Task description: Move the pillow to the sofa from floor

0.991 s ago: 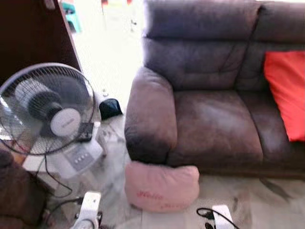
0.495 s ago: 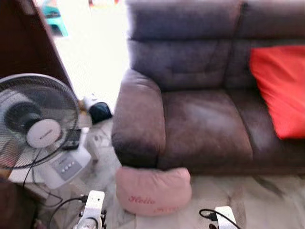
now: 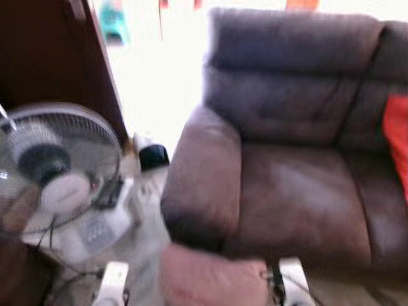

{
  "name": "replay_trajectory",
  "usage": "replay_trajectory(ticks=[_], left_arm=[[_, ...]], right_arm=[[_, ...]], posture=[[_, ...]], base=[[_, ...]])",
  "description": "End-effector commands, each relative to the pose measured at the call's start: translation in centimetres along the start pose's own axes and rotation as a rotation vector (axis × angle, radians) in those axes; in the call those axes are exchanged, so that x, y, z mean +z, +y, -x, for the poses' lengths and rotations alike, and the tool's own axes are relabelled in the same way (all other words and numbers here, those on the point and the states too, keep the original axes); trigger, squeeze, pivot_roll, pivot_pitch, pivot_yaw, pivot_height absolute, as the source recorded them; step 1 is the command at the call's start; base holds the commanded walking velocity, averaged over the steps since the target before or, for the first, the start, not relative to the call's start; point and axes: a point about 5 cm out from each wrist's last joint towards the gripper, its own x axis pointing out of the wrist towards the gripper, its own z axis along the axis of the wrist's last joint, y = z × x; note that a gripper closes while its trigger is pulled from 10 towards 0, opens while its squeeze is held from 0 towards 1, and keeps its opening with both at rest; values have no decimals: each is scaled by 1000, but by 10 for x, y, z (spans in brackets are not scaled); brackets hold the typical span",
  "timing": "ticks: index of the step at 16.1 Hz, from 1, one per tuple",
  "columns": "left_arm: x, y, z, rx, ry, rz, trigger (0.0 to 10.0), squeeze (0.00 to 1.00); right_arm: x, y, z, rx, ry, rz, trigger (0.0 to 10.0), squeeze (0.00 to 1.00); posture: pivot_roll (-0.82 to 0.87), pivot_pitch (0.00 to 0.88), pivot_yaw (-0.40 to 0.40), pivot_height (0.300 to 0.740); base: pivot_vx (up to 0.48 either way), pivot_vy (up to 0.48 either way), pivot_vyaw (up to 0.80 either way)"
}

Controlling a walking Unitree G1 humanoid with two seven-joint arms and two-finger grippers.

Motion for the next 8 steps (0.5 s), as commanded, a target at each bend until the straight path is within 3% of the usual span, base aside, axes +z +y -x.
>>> replay_trajectory(ticks=[1,8], left_arm=[[3,-7,-1,-24,-7,-13,10000,0],[8,-10,-2,-34,-24,-4,10000,0]], right_arm=[[-12,-8,3,-19,43,0,10000,0],[-12,-8,3,-20,34,-49,10000,0]], posture=[[19,30,-16,740],[15,31,-20,740]], base=[[240,0,0],[0,0,0]])
